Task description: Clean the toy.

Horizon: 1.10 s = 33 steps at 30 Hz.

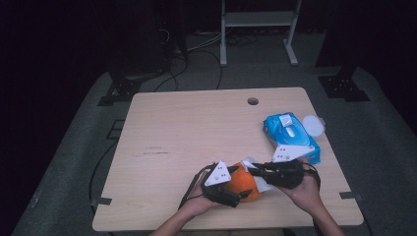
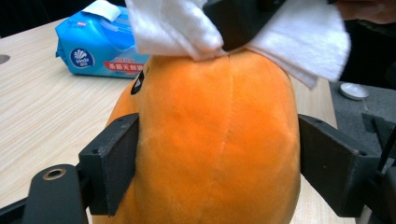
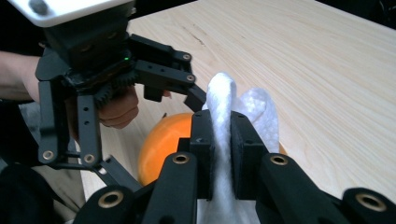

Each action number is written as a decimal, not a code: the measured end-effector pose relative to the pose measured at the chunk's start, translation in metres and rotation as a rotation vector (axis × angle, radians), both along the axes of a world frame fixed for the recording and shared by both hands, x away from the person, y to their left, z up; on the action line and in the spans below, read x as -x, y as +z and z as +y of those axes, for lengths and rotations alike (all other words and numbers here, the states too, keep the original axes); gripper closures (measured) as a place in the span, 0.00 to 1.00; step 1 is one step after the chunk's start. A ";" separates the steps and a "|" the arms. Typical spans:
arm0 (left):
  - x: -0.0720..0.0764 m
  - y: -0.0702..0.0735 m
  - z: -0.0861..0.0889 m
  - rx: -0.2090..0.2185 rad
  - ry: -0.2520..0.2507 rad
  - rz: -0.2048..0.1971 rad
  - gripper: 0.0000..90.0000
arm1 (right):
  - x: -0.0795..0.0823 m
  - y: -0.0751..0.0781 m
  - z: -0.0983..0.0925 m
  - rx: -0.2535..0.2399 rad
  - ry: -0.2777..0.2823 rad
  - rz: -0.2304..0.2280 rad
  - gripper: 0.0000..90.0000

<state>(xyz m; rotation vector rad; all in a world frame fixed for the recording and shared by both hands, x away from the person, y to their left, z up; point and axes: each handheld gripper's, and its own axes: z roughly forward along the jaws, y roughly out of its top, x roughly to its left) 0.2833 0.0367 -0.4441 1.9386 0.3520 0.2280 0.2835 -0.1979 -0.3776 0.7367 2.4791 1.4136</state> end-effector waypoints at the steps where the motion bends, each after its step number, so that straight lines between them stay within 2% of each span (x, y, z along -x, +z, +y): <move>1: -0.001 0.000 0.001 0.006 -0.020 -0.001 0.20 | -0.002 -0.001 -0.003 -0.009 0.000 0.009 0.89; 3: -0.003 0.000 0.004 0.013 -0.042 -0.011 0.19 | -0.003 -0.003 -0.005 -0.010 0.006 0.022 0.89; 6: -0.009 -0.001 0.011 0.021 -0.062 -0.025 0.11 | -0.002 -0.004 -0.004 -0.005 0.009 0.019 0.89; 10: -0.016 -0.015 0.012 0.014 -0.081 -0.005 0.03 | -0.004 -0.005 -0.006 -0.026 0.013 0.034 0.89; 13: -0.017 -0.019 0.010 0.021 -0.097 -0.014 0.03 | -0.004 -0.006 -0.004 -0.030 0.014 0.040 0.89; 14: -0.017 -0.019 0.010 0.015 -0.093 -0.018 0.05 | -0.004 -0.006 -0.004 -0.031 0.013 0.036 0.89; 16: -0.016 -0.014 0.011 0.006 -0.080 -0.021 0.19 | -0.003 -0.006 -0.003 -0.044 0.011 0.038 0.89; 19: -0.014 0.002 0.014 0.002 -0.058 -0.042 0.34 | -0.001 0.000 -0.003 -0.084 -0.003 0.013 0.89; 20: -0.013 0.008 0.016 0.003 -0.052 -0.063 0.35 | 0.000 0.003 -0.003 -0.100 -0.003 -0.002 0.89; 22: -0.012 0.018 0.021 0.019 -0.056 -0.078 0.37 | 0.003 0.011 -0.005 -0.128 -0.007 -0.019 0.89; 24: -0.010 0.024 0.023 -0.002 -0.046 -0.085 0.37 | 0.002 0.013 -0.007 -0.158 -0.005 -0.015 0.89; 26: -0.012 0.023 0.024 -0.041 -0.033 -0.062 0.37 | -0.003 0.008 -0.009 -0.165 -0.016 0.006 0.89; 28: -0.015 0.019 0.024 -0.073 -0.024 -0.013 0.37 | -0.010 -0.004 -0.010 -0.162 -0.039 0.048 0.89; 29: -0.016 0.018 0.024 -0.083 -0.023 -0.002 0.37 | -0.013 -0.011 -0.009 -0.156 -0.046 0.069 0.89; 31: -0.017 0.017 0.023 -0.080 -0.017 0.013 0.37 | -0.014 -0.018 -0.007 -0.179 -0.049 0.103 0.90; 32: -0.017 0.019 0.023 -0.088 -0.013 0.014 0.37 | -0.013 -0.017 -0.005 -0.177 -0.052 0.097 0.90; 33: -0.017 0.020 0.022 -0.078 -0.005 0.022 0.37 | -0.011 -0.015 -0.003 -0.180 -0.046 0.088 0.90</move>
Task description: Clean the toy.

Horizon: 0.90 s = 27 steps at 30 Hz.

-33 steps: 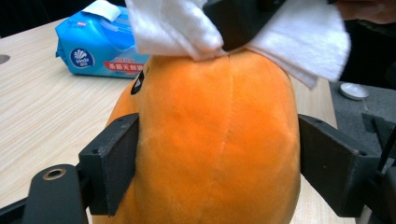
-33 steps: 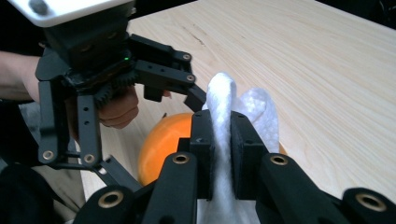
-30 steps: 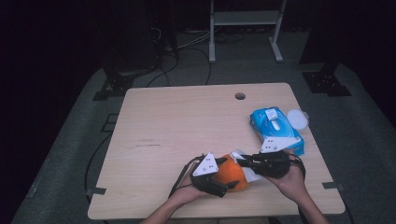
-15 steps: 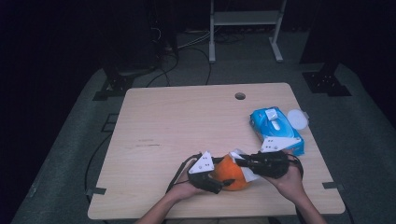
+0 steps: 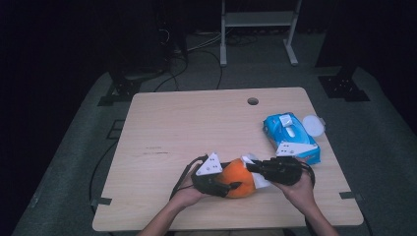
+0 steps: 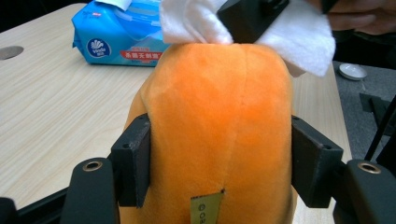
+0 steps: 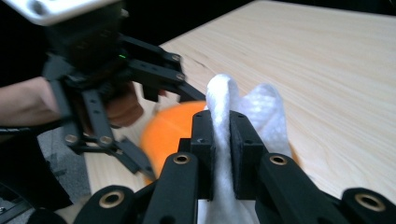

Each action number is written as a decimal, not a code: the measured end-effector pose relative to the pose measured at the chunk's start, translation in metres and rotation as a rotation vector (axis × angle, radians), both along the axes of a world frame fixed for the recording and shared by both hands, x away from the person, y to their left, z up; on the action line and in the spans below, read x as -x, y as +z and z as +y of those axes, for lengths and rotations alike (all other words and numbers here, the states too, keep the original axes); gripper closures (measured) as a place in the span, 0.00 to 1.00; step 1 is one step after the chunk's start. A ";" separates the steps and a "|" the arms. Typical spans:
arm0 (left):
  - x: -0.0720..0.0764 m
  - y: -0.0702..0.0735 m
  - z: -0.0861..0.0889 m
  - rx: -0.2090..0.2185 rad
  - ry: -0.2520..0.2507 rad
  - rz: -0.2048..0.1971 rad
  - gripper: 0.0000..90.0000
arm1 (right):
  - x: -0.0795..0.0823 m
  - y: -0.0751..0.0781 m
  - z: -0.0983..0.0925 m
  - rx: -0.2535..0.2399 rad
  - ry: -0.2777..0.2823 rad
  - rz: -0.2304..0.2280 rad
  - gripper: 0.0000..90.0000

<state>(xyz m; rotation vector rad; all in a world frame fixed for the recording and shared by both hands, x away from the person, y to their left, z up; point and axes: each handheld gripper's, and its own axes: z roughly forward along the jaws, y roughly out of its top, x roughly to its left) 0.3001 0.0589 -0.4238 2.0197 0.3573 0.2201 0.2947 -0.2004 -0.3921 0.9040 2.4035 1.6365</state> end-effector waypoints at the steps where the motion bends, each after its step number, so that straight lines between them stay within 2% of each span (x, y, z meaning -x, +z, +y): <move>1: 0.000 0.001 0.000 -0.002 0.003 0.004 0.37 | 0.002 0.003 0.002 -0.005 0.007 -0.007 0.90; 5: 0.003 0.008 0.003 -0.008 -0.005 -0.016 0.38 | 0.006 0.009 0.006 0.007 0.031 -0.041 0.90; 7: 0.004 0.016 0.005 0.013 -0.010 -0.024 0.38 | 0.006 0.012 0.002 -0.011 0.026 -0.045 0.90; 8: 0.005 0.018 0.005 0.006 -0.011 -0.022 0.38 | 0.005 0.012 -0.001 -0.017 0.024 -0.044 0.90; 10: 0.004 0.014 0.002 -0.019 -0.006 -0.012 0.38 | 0.003 0.011 -0.001 -0.028 0.019 -0.030 0.90; 12: 0.002 0.007 0.001 -0.042 -0.007 0.011 0.38 | 0.004 0.007 0.004 -0.006 0.019 -0.024 0.90; 14: 0.002 0.005 0.000 -0.041 -0.006 0.019 0.38 | 0.006 0.004 0.011 0.008 0.037 -0.025 0.90; 15: 0.002 0.007 0.000 -0.048 -0.007 0.012 0.38 | 0.008 0.005 0.014 0.010 0.046 -0.029 0.90; 17: 0.003 0.009 0.000 -0.038 -0.006 0.013 0.38 | 0.011 0.008 0.018 0.015 0.069 -0.045 0.90; 20: 0.003 0.014 0.004 -0.027 -0.004 0.010 0.38 | 0.010 0.011 0.017 0.023 0.065 -0.066 0.90; 22: 0.003 0.016 0.005 -0.032 0.000 0.005 0.38 | 0.006 0.008 0.011 0.034 0.038 -0.058 0.90; 23: 0.003 0.015 0.005 -0.034 0.001 0.010 0.38 | 0.003 0.004 0.007 0.033 0.023 -0.040 0.90; 26: 0.001 0.012 0.003 -0.038 0.003 0.026 0.38 | 0.003 -0.002 0.008 0.023 0.019 -0.007 0.90; 27: 0.001 0.011 0.003 -0.039 0.004 0.028 0.38 | 0.004 -0.001 0.011 0.018 0.033 -0.010 0.90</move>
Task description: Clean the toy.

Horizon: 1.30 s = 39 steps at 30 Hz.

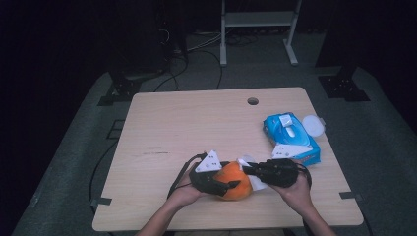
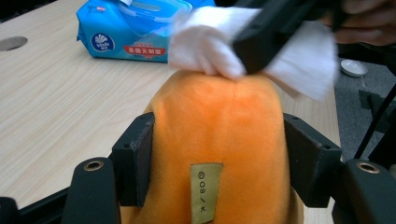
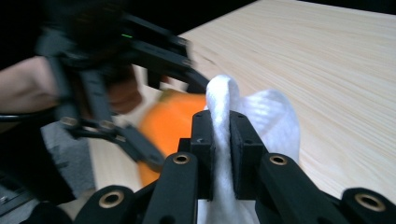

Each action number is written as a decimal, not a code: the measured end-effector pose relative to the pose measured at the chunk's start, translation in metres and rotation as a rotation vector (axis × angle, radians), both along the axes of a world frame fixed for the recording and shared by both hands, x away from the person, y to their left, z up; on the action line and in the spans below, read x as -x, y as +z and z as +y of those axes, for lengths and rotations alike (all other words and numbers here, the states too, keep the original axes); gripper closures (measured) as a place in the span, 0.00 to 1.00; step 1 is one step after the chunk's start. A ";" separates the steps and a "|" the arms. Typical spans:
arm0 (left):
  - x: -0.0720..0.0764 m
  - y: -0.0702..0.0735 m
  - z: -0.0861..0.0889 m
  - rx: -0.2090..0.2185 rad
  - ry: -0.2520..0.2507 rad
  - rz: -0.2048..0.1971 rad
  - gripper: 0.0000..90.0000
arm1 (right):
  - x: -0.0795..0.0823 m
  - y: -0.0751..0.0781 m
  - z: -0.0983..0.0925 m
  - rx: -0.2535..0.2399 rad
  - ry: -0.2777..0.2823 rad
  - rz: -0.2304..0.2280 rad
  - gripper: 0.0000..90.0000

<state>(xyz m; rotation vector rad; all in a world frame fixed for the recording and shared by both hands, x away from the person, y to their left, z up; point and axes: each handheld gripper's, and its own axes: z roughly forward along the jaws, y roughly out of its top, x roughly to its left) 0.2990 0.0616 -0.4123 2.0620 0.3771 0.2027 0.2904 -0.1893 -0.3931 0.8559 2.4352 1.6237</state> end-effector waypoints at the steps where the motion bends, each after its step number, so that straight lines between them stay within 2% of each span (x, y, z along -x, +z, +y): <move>1: 0.000 0.000 -0.001 0.004 0.006 0.000 0.37 | 0.002 0.002 0.003 -0.001 0.014 -0.006 0.90; 2: 0.000 -0.001 -0.001 0.008 0.009 -0.001 0.37 | 0.005 0.005 0.008 -0.006 0.041 -0.015 0.90; 3: 0.000 -0.001 -0.001 0.008 0.009 -0.002 0.36 | 0.007 0.006 0.014 0.010 0.054 -0.028 0.90; 5: -0.002 -0.003 0.001 0.011 0.003 -0.004 0.34 | 0.007 0.005 0.018 0.045 0.052 -0.048 0.90; 8: -0.006 -0.008 0.004 0.035 -0.016 -0.002 0.24 | 0.001 -0.003 0.011 0.039 0.036 -0.015 0.90; 11: -0.009 -0.011 0.007 0.053 -0.024 0.012 0.19 | -0.004 -0.008 0.001 0.021 0.025 0.016 0.90; 14: -0.009 -0.012 0.008 0.058 -0.026 0.025 0.19 | -0.007 -0.010 -0.006 0.026 0.006 0.021 0.90; 18: -0.008 -0.015 0.002 0.059 0.004 0.029 0.22 | -0.006 -0.009 -0.004 0.020 -0.009 0.025 0.90; 20: -0.006 -0.015 -0.002 0.052 -0.004 0.017 0.22 | -0.001 -0.005 0.003 0.022 0.016 0.012 0.90; 22: -0.005 -0.013 -0.001 0.036 -0.016 -0.003 0.21 | 0.003 -0.003 0.012 0.049 0.034 -0.016 0.90; 24: -0.007 -0.011 0.004 0.046 -0.025 -0.003 0.18 | 0.003 -0.004 0.012 0.052 0.046 -0.013 0.90; 26: -0.011 -0.012 0.009 0.062 -0.026 0.020 0.13 | 0.000 -0.006 0.009 0.046 0.042 0.000 0.90; 29: -0.017 -0.016 0.017 0.086 -0.027 0.058 0.10 | -0.003 -0.008 0.003 0.039 0.031 0.009 0.90; 33: -0.018 -0.019 0.020 0.074 -0.056 0.052 0.11 | -0.008 -0.011 -0.005 0.037 0.009 0.019 0.90; 37: -0.020 -0.025 0.021 0.082 -0.051 0.071 0.14 | -0.016 -0.016 -0.021 0.012 -0.042 0.051 0.90; 39: -0.019 -0.026 0.019 0.078 -0.044 0.061 0.15 | -0.017 -0.016 -0.022 0.010 -0.050 0.055 0.90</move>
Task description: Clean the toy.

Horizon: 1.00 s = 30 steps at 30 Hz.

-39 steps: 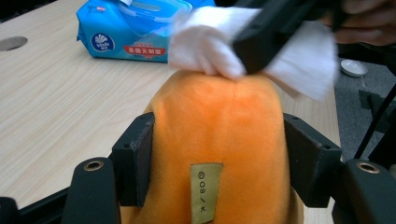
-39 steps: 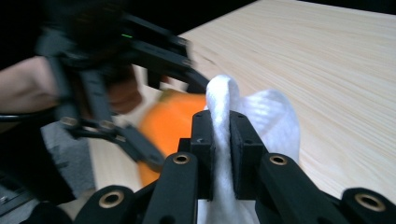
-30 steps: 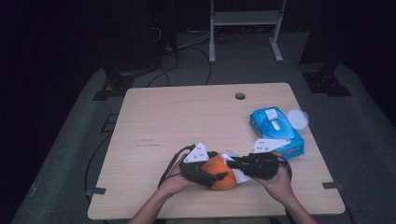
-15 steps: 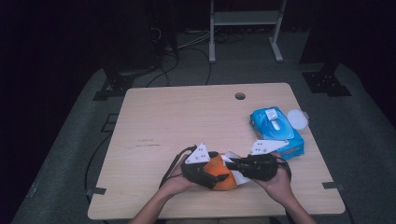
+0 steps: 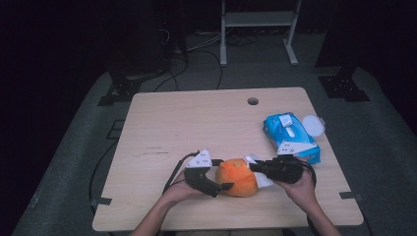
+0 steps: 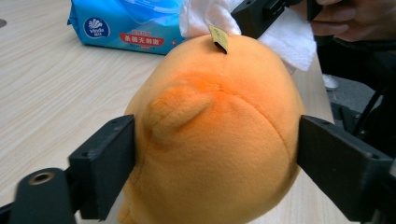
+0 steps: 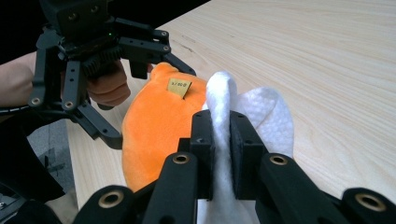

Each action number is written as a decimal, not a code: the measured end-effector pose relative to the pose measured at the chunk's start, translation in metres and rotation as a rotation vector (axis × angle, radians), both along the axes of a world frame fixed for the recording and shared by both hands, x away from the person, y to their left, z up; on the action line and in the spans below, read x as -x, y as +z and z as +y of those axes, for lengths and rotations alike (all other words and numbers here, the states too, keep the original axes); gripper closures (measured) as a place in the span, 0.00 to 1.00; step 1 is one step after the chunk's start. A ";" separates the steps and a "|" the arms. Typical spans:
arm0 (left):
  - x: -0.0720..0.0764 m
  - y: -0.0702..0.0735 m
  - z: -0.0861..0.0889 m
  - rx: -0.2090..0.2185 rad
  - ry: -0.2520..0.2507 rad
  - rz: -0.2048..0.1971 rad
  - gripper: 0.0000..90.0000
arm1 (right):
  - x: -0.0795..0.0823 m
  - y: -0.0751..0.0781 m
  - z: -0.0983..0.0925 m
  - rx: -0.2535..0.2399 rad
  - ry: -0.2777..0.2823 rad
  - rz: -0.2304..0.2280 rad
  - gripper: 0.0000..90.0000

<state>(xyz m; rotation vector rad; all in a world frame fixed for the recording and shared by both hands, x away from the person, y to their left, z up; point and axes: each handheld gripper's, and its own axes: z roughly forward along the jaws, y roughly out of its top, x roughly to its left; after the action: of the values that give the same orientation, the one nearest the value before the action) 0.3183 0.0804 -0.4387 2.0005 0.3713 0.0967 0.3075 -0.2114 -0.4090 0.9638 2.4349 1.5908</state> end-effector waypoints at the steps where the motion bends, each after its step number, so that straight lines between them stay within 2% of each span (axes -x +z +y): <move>1: 0.001 0.000 -0.001 -0.007 0.006 -0.009 0.18 | 0.001 0.001 0.001 0.006 -0.001 -0.006 0.90; 4: 0.003 0.000 -0.004 -0.011 0.019 -0.011 0.23 | 0.007 0.007 0.008 0.015 0.008 -0.029 0.90; 7: 0.005 -0.001 -0.007 -0.012 0.021 -0.018 0.24 | 0.013 0.013 0.019 0.002 0.050 -0.048 0.90; 10: 0.005 -0.001 -0.005 -0.018 0.020 -0.014 0.25 | 0.016 0.015 0.027 0.037 0.061 -0.087 0.90; 13: 0.004 -0.002 -0.003 -0.012 0.007 -0.006 0.26 | 0.012 0.012 0.020 0.044 0.037 -0.073 0.90; 16: 0.004 -0.002 -0.004 -0.003 0.018 -0.001 0.26 | 0.006 0.007 0.007 0.049 -0.002 -0.052 0.90; 18: 0.005 -0.001 -0.008 -0.009 0.027 -0.011 0.26 | 0.006 0.008 0.003 0.041 -0.015 -0.044 0.90; 19: 0.006 0.000 -0.011 -0.012 0.030 -0.019 0.26 | 0.007 0.010 0.004 0.043 -0.014 -0.055 0.90; 23: 0.014 0.003 -0.023 -0.028 0.031 -0.058 0.26 | 0.020 0.027 0.022 0.049 0.043 -0.119 0.90; 25: 0.018 0.003 -0.027 -0.035 0.022 -0.076 0.26 | 0.024 0.029 0.032 0.063 0.078 -0.135 0.90; 27: 0.022 0.004 -0.029 -0.064 0.015 -0.097 0.26 | 0.026 0.025 0.043 0.115 0.094 -0.139 0.90; 28: 0.022 0.003 -0.028 -0.060 0.014 -0.093 0.26 | 0.025 0.022 0.044 0.122 0.096 -0.135 0.90; 30: 0.019 0.002 -0.025 -0.048 0.012 -0.080 0.26 | 0.022 0.020 0.039 0.105 0.083 -0.115 0.90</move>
<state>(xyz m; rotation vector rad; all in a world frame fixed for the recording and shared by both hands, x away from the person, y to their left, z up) 0.2991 0.0551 -0.4370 2.0352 0.3323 0.1936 0.2857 -0.1721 -0.3895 0.7430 2.4808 1.4811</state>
